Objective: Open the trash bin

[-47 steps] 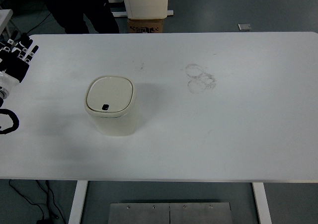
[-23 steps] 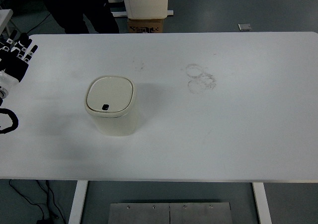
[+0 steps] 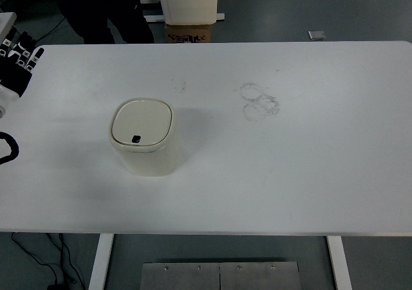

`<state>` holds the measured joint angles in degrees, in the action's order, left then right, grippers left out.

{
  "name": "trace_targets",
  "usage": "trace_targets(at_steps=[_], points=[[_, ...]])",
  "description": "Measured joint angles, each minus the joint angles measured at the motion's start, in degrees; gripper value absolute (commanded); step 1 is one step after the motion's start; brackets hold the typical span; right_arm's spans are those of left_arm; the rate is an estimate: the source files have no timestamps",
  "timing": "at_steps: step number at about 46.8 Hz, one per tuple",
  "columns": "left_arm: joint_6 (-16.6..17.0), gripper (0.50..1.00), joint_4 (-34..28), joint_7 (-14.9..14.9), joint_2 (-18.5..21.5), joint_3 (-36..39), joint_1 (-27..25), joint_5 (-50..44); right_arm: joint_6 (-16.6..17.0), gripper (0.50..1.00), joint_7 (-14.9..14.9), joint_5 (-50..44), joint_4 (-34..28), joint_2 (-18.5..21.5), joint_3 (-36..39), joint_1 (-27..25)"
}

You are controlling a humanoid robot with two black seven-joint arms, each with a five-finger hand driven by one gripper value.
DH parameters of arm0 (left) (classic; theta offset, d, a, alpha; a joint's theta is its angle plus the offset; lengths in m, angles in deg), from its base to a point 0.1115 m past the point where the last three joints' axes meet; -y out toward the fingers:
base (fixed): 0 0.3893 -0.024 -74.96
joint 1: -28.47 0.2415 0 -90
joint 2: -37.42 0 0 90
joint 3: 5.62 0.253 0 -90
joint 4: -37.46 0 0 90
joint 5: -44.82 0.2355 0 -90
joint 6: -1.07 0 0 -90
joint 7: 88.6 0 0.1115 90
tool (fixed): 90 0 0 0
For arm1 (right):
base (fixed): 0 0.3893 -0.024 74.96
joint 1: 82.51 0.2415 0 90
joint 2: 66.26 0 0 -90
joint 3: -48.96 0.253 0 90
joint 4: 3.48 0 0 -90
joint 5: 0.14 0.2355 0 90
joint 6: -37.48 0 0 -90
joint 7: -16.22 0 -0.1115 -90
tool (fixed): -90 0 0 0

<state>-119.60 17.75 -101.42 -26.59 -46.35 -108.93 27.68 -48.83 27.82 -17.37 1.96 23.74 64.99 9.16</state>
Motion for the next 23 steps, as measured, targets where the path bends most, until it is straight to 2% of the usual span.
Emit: trace_targets(at_steps=[5, 9, 14, 23], points=[[0.2, 1.000, -3.6, 0.4, 1.9, 0.8, -2.3, 2.7, 0.0, 0.991, 0.0, 0.0, 0.0, 0.0, 0.0, 0.0], [1.8, 1.000, -7.6, 0.5, 3.8, 3.4, -4.5, 6.5, 0.0, 0.991, 0.0, 0.0, 0.0, 0.0, 0.0, 0.0], [3.9, 1.000, -13.6, 0.5, 6.1, 10.3, -8.2, 8.6, 0.0, 0.991, 0.0, 0.0, 0.0, 0.0, 0.0, 0.0], [4.3, 1.000, -22.9, 0.5, 10.3, 26.1, -15.1, 8.8, 0.0, 0.991, 0.0, 0.0, 0.0, 0.0, 0.0, 0.0]])
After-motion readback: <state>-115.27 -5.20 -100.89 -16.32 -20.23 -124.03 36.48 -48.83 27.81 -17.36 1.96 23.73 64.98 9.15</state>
